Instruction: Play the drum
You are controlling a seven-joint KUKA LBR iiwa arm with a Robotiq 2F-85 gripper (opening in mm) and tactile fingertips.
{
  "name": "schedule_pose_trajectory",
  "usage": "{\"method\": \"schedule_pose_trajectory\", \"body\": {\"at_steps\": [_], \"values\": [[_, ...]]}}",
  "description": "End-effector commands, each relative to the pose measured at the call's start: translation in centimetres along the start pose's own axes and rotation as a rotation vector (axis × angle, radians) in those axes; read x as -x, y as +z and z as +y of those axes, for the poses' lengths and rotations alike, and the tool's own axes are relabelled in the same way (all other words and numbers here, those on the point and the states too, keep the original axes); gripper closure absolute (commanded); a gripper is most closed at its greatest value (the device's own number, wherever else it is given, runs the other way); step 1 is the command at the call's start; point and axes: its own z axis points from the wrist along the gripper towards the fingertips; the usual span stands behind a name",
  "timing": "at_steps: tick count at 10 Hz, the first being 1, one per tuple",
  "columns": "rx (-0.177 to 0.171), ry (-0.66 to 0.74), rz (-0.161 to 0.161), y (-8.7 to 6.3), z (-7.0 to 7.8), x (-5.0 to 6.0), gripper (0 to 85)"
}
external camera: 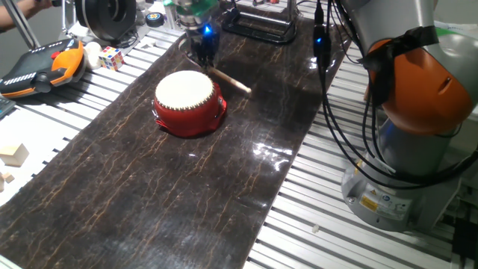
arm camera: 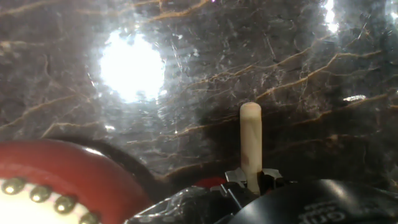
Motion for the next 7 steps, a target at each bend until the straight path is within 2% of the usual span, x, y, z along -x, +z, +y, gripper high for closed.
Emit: {"method": "schedule_pose_trajectory", "body": {"at_steps": [1, 3, 5, 7], "values": [[-0.001, -0.005, -0.005, 0.3, -0.1, 0.0, 84.3], [0.008, -0.018, -0.011, 1.3, -0.3, 0.2, 84.3], [0.012, -0.024, -0.001, 2.0, -0.3, 0.5, 81.0], [0.011, -0.015, 0.013, 2.1, -0.2, 0.5, 69.0]]}}
